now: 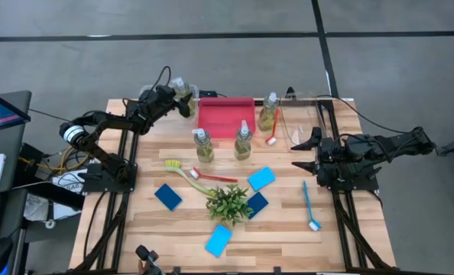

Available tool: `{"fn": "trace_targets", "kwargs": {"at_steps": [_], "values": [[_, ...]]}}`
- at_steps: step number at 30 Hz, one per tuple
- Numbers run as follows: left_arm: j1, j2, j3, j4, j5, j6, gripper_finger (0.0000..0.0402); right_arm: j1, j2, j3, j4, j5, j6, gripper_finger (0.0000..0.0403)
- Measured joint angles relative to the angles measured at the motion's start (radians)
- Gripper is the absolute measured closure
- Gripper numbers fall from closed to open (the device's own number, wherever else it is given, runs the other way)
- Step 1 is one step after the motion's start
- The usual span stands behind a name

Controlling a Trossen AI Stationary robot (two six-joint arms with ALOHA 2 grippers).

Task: Pick & Place Kitchen Sink Supplies
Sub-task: Put the yellow dishwashing liquid into the white bin

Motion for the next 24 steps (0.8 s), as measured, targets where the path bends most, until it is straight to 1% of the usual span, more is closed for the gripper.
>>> {"fn": "trace_targets", "kwargs": {"at_steps": [14, 24], "values": [[-0.008, -0.004, 0.001, 0.011, -0.04, 0.003, 0.0085, 0.0, 0.0, 0.0, 0.0, 0.0, 0.0, 0.0158], [-0.008, -0.01, 0.001, 0.001, -0.041, 0.003, 0.0049, 0.0, 0.0, 0.0, 0.0, 0.0, 0.002, 0.0158]]}}
